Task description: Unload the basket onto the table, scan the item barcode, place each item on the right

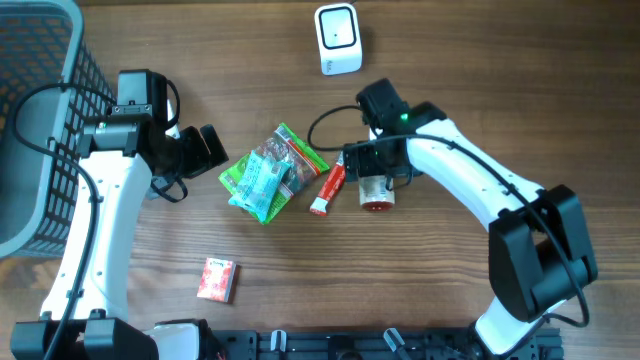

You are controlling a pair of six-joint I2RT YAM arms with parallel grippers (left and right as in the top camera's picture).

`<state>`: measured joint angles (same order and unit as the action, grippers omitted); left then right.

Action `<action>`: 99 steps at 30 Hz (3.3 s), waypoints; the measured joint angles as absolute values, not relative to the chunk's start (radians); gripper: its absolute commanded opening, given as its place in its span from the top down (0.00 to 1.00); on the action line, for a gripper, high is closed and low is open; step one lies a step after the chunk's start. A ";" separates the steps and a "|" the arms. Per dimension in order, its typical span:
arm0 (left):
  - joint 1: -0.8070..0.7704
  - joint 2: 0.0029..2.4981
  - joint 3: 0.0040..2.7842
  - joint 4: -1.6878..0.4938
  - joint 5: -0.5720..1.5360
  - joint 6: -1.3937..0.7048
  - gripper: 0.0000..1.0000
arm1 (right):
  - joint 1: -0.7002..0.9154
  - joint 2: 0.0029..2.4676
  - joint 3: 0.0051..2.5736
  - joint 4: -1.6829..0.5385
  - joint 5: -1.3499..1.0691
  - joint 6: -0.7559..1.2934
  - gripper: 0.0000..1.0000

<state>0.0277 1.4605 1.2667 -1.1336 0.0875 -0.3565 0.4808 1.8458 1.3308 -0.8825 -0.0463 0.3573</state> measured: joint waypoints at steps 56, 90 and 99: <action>0.028 1.460 1.267 -1.134 0.087 -0.356 0.00 | 0.348 2.205 1.769 -1.310 -0.248 0.321 0.01; 0.028 1.460 1.267 -1.134 0.087 -0.356 0.00 | 0.348 2.208 1.605 -1.192 -0.302 0.422 0.33; 0.028 1.460 1.267 -1.134 0.087 -0.356 0.00 | 0.348 2.209 1.683 -1.227 -0.303 0.405 0.39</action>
